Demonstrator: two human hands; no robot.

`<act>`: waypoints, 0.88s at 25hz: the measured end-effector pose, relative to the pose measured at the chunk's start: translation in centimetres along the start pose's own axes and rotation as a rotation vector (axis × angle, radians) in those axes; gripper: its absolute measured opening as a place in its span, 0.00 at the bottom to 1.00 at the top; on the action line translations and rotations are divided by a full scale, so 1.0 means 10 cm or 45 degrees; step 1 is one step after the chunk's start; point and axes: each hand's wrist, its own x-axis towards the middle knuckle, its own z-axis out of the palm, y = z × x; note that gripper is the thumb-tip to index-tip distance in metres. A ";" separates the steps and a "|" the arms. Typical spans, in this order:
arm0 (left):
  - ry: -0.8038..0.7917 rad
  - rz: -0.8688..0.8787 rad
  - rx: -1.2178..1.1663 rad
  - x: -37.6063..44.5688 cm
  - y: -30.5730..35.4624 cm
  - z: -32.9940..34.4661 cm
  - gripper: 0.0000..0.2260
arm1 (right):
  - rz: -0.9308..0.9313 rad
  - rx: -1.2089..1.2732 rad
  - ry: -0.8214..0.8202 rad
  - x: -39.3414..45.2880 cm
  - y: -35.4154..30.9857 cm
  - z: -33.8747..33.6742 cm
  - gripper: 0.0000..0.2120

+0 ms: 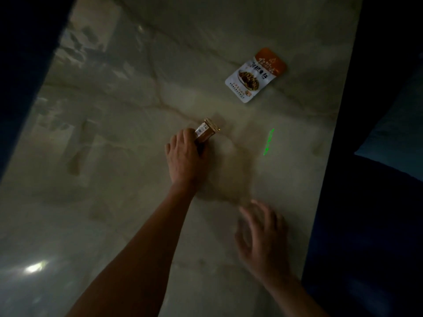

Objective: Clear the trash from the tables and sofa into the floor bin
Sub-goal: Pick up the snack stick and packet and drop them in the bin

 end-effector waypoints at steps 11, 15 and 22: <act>0.075 0.034 0.013 0.03 -0.01 0.03 0.12 | -0.106 -0.307 -0.118 3.25 0.33 -0.65 0.46; 0.078 0.039 0.002 0.03 -0.01 0.03 0.12 | -0.002 -0.343 -0.459 3.20 0.28 -0.54 0.55; 0.089 0.049 -0.019 0.02 -0.01 0.03 0.12 | -0.164 -0.353 -0.325 2.67 0.11 -0.54 0.44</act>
